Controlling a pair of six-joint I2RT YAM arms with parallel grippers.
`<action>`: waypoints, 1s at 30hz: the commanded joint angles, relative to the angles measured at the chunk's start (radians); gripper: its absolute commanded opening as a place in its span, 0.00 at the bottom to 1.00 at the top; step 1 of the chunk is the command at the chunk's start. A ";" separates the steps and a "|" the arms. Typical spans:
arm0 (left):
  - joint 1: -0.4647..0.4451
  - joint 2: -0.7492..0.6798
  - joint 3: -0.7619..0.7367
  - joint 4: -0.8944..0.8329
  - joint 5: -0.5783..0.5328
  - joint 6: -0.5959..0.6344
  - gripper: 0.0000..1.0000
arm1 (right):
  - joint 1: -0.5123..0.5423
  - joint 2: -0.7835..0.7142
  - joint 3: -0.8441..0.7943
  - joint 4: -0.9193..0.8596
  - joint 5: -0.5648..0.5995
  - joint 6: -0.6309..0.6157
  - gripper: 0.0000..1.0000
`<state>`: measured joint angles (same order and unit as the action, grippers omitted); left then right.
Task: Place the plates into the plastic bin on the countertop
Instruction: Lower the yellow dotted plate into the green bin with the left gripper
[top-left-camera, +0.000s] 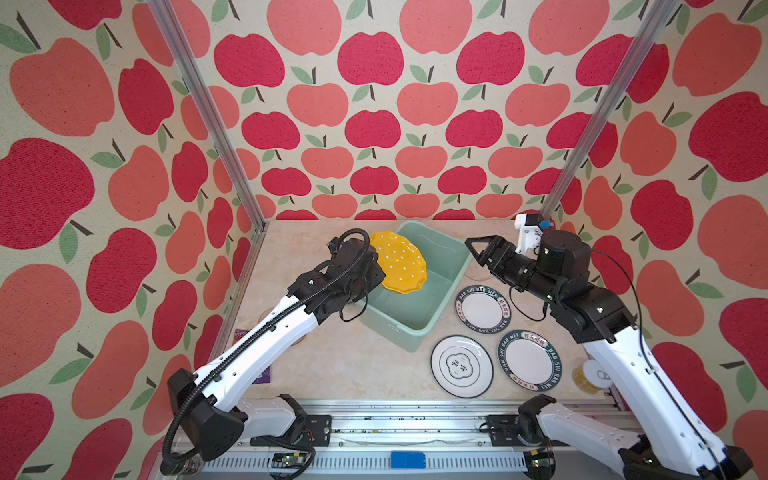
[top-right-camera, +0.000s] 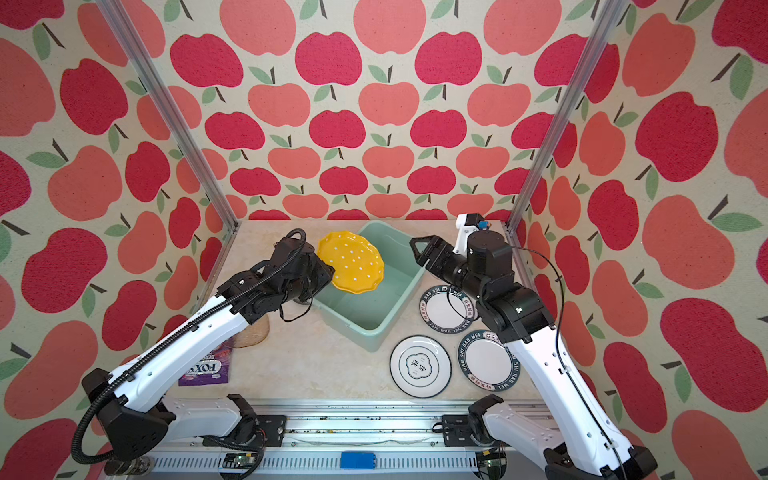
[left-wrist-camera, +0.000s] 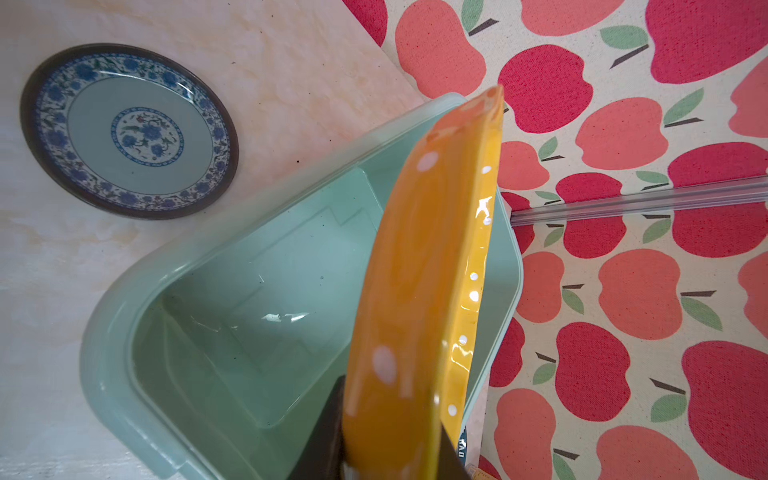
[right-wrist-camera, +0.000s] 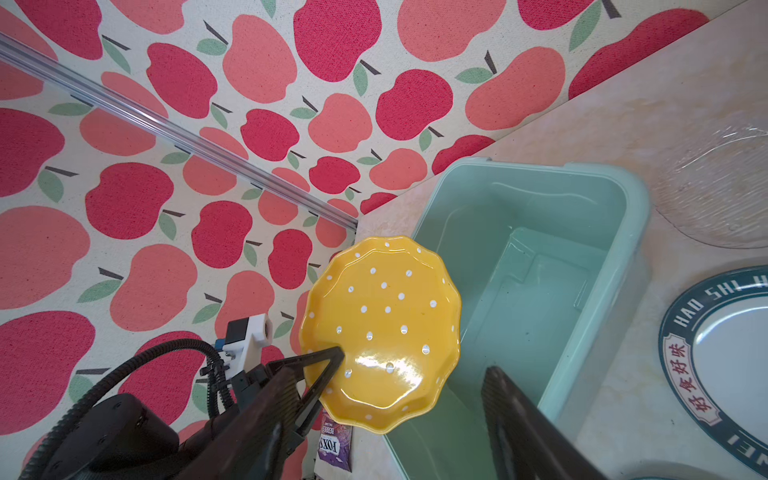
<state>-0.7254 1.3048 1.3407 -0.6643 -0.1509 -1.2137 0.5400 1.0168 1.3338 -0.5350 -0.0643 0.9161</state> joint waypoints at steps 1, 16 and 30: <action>-0.027 0.004 0.075 0.041 -0.067 -0.159 0.00 | -0.008 -0.023 -0.012 -0.011 0.028 -0.011 0.74; -0.086 0.192 0.132 0.075 -0.085 -0.538 0.00 | -0.009 -0.038 -0.018 -0.020 0.014 -0.013 0.74; -0.087 0.347 0.231 0.087 -0.074 -0.580 0.00 | -0.013 -0.056 -0.021 -0.045 0.003 -0.020 0.73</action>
<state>-0.8101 1.6638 1.5116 -0.6762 -0.1944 -1.7683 0.5343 0.9733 1.3231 -0.5636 -0.0608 0.9157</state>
